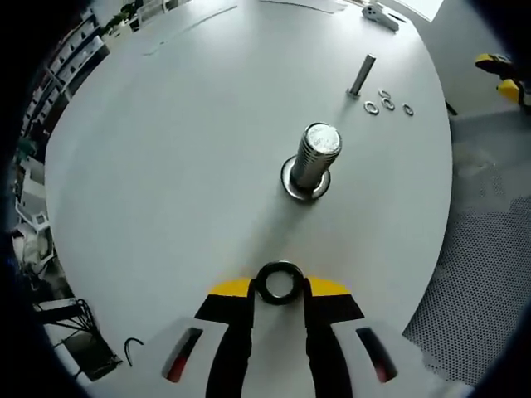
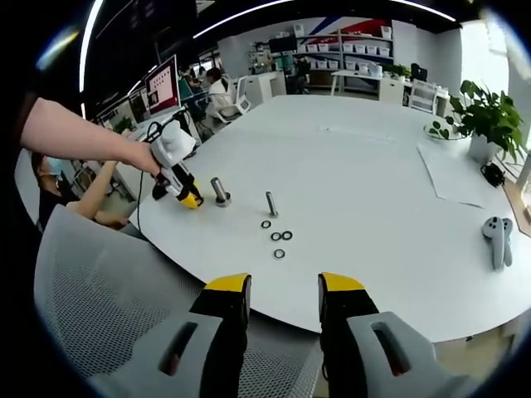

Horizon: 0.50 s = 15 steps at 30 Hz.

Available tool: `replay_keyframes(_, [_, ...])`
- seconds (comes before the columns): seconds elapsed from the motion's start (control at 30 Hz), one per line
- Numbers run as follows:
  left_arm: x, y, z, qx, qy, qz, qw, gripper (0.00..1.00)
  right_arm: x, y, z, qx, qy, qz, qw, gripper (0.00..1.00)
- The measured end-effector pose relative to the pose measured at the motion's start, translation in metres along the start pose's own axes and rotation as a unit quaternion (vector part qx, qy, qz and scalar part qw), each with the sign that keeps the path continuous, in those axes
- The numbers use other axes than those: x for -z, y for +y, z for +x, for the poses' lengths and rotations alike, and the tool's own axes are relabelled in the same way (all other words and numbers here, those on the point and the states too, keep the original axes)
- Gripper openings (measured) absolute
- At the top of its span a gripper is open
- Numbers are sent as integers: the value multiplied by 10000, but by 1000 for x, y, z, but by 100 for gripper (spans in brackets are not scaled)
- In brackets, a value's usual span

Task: Place the washer onto the threaded stud by aligning its center hole with the stud, sliding it down to the base, and recovering from edge contact or off-axis alignment until the washer reaches the visible bottom stop.

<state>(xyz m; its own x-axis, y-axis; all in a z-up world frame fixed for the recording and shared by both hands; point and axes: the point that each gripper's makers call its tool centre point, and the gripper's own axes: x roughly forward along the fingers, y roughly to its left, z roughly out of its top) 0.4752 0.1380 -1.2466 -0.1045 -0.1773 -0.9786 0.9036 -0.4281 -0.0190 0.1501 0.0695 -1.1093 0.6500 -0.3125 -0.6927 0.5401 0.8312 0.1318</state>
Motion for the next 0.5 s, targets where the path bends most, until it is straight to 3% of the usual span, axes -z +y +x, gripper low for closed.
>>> replay_keyframes(0.3, [-3,-9,-1,-71,-135,-49,9999,28,-1,1,-1,-8,-7,-3,10000,35])
replay_keyframes(0.5, [-2,-5,-1,-47,-32,71,10000,27,0,2,-1,-9,-21,-1,10000,35])
